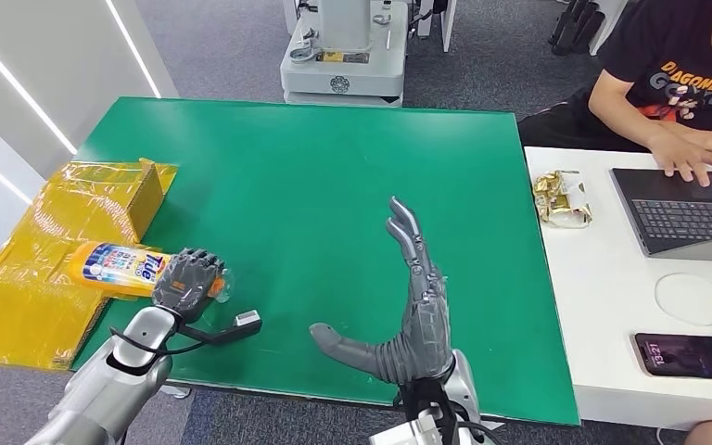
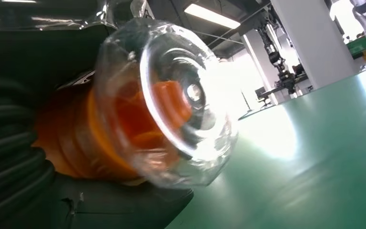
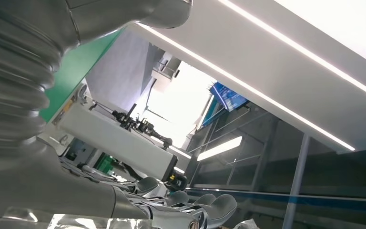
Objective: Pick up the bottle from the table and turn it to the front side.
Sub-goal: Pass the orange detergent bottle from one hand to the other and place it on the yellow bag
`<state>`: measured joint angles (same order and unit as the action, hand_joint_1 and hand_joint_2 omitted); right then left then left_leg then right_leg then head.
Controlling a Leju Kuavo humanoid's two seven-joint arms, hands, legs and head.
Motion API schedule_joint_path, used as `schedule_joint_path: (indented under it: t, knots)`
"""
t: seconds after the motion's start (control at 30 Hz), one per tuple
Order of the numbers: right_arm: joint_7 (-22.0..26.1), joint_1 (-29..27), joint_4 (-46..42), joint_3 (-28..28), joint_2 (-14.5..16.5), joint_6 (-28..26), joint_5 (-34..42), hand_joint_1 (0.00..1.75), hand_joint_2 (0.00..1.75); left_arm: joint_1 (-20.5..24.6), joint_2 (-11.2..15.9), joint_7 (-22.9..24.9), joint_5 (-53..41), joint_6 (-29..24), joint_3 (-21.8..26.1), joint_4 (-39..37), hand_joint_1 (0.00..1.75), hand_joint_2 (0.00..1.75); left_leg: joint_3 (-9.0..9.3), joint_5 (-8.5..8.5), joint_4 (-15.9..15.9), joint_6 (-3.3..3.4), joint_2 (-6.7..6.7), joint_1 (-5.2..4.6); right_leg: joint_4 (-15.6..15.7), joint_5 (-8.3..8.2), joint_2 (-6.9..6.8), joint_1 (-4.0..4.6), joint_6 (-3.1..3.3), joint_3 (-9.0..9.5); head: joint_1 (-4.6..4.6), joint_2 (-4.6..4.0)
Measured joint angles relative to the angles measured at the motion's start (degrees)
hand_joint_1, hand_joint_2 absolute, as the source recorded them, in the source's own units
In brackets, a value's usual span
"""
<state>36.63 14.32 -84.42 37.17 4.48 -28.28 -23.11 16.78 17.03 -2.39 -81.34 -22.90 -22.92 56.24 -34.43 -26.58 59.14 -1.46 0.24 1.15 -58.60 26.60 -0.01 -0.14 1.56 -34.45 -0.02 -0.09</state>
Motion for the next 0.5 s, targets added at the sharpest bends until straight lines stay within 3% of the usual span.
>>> schedule_joint_path:
  t: [0.5]
  knots:
    - [0.61, 1.77, 1.97, 1.17, 0.00, -0.02, 1.78, 0.00, 1.75, -0.50, -0.10, 0.78, -0.41, -1.22, 1.77, -0.96, 0.00, 1.75, 0.03, 0.00, 0.00, 0.00, -0.01, 0.00, 0.00, 0.00, -0.01, 0.00, 0.00, 0.02, 0.00, 0.00]
